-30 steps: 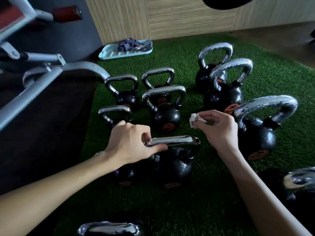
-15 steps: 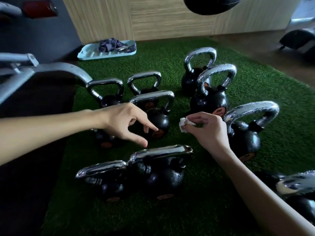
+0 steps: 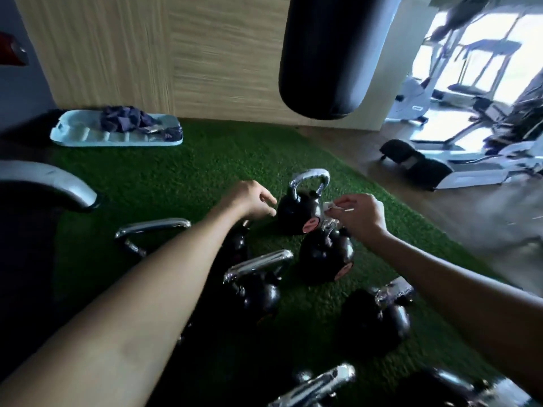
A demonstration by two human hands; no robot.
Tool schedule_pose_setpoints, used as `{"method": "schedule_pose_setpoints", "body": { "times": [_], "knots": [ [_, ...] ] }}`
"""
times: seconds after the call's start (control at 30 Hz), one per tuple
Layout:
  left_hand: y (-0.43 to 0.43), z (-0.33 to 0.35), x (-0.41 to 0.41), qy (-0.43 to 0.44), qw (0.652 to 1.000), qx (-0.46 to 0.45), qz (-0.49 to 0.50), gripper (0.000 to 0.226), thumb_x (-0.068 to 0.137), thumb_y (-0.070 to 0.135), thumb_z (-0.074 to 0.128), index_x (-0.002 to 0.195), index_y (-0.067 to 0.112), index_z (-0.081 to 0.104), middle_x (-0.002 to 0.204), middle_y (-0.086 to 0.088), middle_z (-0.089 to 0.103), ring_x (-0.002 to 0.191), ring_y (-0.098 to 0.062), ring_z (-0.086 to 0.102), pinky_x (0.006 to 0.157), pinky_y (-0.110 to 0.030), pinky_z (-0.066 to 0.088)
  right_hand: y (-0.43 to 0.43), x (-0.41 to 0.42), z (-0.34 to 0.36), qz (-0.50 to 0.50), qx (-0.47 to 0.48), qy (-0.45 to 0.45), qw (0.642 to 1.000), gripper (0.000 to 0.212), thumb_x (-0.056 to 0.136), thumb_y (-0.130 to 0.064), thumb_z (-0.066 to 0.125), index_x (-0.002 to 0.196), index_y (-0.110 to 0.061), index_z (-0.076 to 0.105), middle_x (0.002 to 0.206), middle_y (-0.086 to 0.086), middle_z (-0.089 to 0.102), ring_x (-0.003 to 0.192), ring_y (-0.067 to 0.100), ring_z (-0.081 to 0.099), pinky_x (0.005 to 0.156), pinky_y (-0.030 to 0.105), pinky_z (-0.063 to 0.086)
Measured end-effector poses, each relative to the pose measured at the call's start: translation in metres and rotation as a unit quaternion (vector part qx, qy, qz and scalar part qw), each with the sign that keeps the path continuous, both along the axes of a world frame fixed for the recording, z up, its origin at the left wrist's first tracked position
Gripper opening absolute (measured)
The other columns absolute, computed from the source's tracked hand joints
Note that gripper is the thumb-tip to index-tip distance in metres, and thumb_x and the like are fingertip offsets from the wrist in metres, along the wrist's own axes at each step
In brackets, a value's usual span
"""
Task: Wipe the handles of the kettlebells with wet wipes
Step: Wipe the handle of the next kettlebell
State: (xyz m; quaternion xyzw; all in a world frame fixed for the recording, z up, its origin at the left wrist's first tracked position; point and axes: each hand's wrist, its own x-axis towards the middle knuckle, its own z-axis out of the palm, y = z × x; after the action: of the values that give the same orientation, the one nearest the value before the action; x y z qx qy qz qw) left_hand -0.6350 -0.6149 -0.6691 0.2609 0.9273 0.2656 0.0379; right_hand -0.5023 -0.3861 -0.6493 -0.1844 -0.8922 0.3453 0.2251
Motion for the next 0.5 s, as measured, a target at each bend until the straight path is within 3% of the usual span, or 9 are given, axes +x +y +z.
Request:
{"method": "schedule_pose_setpoints", "body": {
  "times": [0.1, 0.23, 0.5],
  "knots": [
    [0.008, -0.001, -0.016, -0.048, 0.997, 0.043, 0.046, 0.033, 0.077, 0.039, 0.081, 0.109, 0.04, 0.076, 0.11, 0.012, 0.075, 0.095, -0.01, 0.068, 0.081, -0.019, 0.05, 0.016, -0.032, 0.026, -0.014, 0.033, -0.02, 0.999, 0.019, 0.068, -0.029, 0.092, 0.072, -0.032, 0.074, 0.074, -0.009, 0.074, 0.075, 0.007, 0.069, 0.063, 0.016, 0.046],
    [0.036, -0.012, -0.041, -0.076, 0.991, 0.078, 0.084, 0.029, 0.075, 0.039, 0.083, 0.103, 0.039, 0.077, 0.1, 0.013, 0.076, 0.087, -0.01, 0.071, 0.087, -0.024, 0.056, 0.049, -0.073, 0.036, -0.006, 0.047, -0.039, 0.998, 0.02, 0.066, -0.027, 0.093, 0.079, -0.022, 0.08, 0.079, -0.005, 0.076, 0.073, 0.01, 0.069, 0.062, 0.02, 0.05],
    [0.135, -0.052, -0.056, -0.078, 0.988, 0.088, 0.103, 0.028, 0.078, 0.033, 0.082, 0.106, 0.034, 0.078, 0.098, 0.013, 0.077, 0.094, -0.009, 0.071, 0.09, -0.025, 0.055, 0.124, -0.123, -0.028, 0.055, 0.037, -0.065, 0.996, 0.017, 0.064, -0.028, 0.092, 0.078, -0.027, 0.081, 0.078, -0.013, 0.075, 0.076, 0.004, 0.071, 0.067, 0.022, 0.054]
  ]
}}
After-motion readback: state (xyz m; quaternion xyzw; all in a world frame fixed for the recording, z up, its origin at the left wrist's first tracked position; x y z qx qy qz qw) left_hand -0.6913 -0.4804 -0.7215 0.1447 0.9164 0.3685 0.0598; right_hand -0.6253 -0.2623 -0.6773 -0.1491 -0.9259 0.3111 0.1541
